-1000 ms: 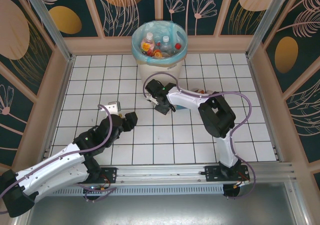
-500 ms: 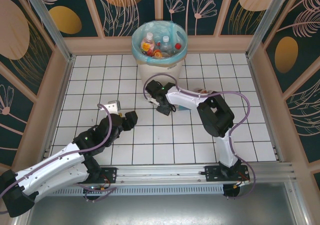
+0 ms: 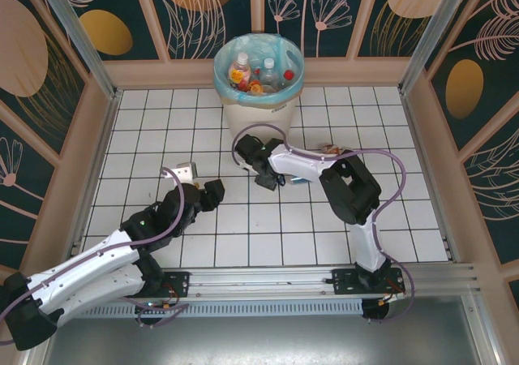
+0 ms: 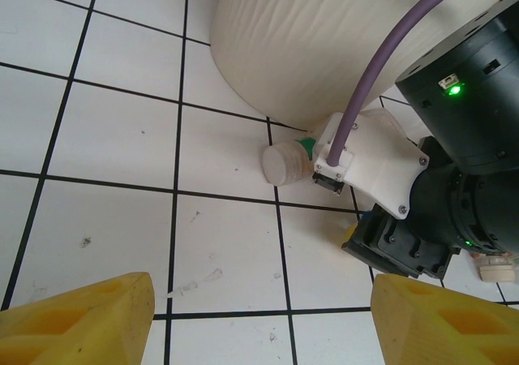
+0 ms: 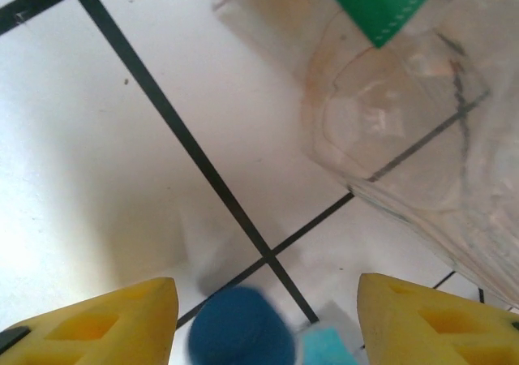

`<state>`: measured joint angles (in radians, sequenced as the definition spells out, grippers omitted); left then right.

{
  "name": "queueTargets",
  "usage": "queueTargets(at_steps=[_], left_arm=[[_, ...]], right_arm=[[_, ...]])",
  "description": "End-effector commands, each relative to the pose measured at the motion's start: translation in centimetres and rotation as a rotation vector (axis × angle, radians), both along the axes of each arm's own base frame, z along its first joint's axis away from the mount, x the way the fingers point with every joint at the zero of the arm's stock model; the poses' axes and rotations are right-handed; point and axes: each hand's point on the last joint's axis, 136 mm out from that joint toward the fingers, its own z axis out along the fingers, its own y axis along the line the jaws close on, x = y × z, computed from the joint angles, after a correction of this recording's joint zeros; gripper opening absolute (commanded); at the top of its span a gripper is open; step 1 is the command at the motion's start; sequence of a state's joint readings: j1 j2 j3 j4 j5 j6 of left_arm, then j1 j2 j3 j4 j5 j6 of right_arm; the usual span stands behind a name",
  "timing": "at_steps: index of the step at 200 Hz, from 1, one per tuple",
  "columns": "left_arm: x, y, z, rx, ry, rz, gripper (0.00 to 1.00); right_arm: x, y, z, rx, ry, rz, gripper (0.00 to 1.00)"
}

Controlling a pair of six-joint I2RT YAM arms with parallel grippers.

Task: Put the plastic bottles in the bin

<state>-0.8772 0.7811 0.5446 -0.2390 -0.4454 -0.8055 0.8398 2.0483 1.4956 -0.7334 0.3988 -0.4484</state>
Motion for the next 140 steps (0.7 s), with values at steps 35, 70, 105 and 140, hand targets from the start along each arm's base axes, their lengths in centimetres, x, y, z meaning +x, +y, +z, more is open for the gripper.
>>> queueTargets(at_steps=[35, 70, 105, 140], left_arm=[[0.4, -0.4, 1.5, -0.021, -0.031, -0.005, 0.72], [0.5, -0.8, 1.6, -0.022, -0.031, -0.016, 0.72], [0.7, -1.2, 1.6, -0.013, -0.033, -0.028, 0.72], [0.9, -1.6, 1.6, -0.009, -0.033, -0.036, 0.72]], right_arm=[[-0.8, -1.1, 1.5, -0.014, -0.004, 0.015, 0.61], [-2.5, -1.4, 0.9, 0.001, 0.075, -0.002, 0.59], [-3.0, -0.8, 2.0, 0.058, 0.039, -0.018, 0.59], [-2.0, 2.0, 4.9, 0.180, -0.093, 0.040, 0.59]])
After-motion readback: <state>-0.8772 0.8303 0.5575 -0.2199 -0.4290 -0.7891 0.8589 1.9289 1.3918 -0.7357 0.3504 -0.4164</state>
